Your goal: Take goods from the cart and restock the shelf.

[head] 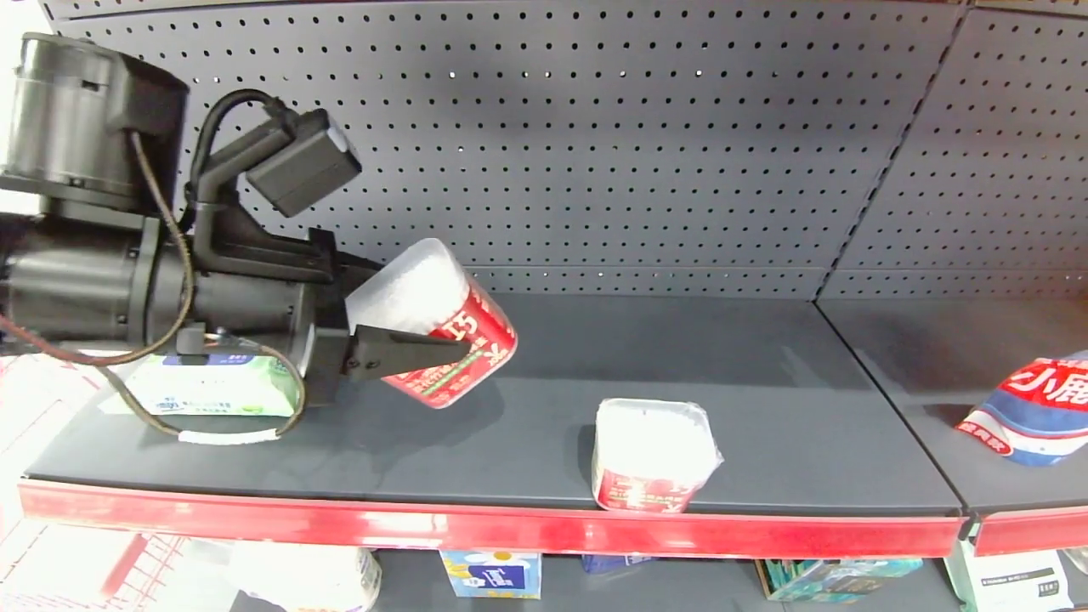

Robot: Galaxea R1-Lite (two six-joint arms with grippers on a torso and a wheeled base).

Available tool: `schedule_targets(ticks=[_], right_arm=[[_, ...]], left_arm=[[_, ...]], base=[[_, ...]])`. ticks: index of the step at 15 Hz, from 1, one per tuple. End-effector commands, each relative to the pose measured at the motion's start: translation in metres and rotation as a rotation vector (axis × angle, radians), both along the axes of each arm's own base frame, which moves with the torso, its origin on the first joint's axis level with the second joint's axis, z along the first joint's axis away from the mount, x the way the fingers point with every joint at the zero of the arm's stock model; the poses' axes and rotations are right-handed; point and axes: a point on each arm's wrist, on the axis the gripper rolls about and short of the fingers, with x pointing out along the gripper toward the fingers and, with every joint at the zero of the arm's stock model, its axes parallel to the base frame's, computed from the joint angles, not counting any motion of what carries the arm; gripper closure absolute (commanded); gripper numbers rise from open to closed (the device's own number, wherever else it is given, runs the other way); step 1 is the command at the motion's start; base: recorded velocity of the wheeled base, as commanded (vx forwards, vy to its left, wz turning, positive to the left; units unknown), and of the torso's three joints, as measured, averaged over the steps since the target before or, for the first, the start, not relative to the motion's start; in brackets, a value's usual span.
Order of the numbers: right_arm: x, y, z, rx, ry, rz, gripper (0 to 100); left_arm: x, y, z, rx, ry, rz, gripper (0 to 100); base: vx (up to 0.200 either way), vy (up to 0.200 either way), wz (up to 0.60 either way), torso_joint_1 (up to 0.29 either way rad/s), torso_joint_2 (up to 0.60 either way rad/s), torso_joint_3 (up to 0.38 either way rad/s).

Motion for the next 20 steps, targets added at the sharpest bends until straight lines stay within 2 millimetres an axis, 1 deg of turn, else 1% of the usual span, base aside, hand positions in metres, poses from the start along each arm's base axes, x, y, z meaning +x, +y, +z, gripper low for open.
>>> schedule_targets(ticks=[1,2,3,5,7,10,12,15,18,20], right_arm=[[0.004,0.000,-0.006,0.023,-0.015,0.000,0],[0.004,0.000,-0.006,0.048,-0.015,-0.008,0],[0.004,-0.001,-0.007,0.059,-0.012,-0.052,0],[0.005,-0.002,-0.007,0.057,-0.014,-0.099,0],[0.005,-0.002,-0.007,0.059,-0.015,-0.101,0],[0.004,-0.002,-0.006,0.066,-0.014,-0.103,0],[0.004,-0.002,-0.006,0.068,-0.014,-0.099,0],[0.004,-0.002,-0.006,0.080,-0.012,-0.100,0],[0.004,-0.002,-0.006,0.094,-0.010,-0.103,0],[0.004,-0.002,-0.006,0.097,-0.010,-0.103,0]], left_arm=[[0.027,-0.021,-0.014,0.045,0.005,-0.046,100],[0.033,-0.026,-0.014,0.044,0.000,-0.055,100],[0.042,-0.037,-0.010,0.037,-0.015,-0.075,100],[0.054,-0.050,-0.012,0.036,-0.020,-0.092,100],[0.058,-0.060,-0.015,0.038,-0.015,-0.112,100],[0.063,-0.067,-0.019,0.041,-0.009,-0.123,100],[0.064,-0.067,-0.018,0.039,-0.013,-0.121,100],[0.062,-0.060,-0.011,0.040,-0.012,-0.108,100],[0.050,-0.048,-0.003,0.043,0.005,-0.088,100],[0.046,-0.039,-0.002,0.045,0.006,-0.061,100]], base=[[0.000,0.000,0.00,0.000,0.00,0.000],[0.000,0.000,0.00,0.000,0.00,0.000],[0.000,0.000,0.00,0.000,0.00,0.000],[0.000,0.000,0.00,0.000,0.00,0.000],[0.000,0.000,0.00,0.000,0.00,0.000],[0.000,0.000,0.00,0.000,0.00,0.000],[0.000,0.000,0.00,0.000,0.00,0.000],[0.000,0.000,0.00,0.000,0.00,0.000],[0.000,0.000,0.00,0.000,0.00,0.000],[0.000,0.000,0.00,0.000,0.00,0.000]])
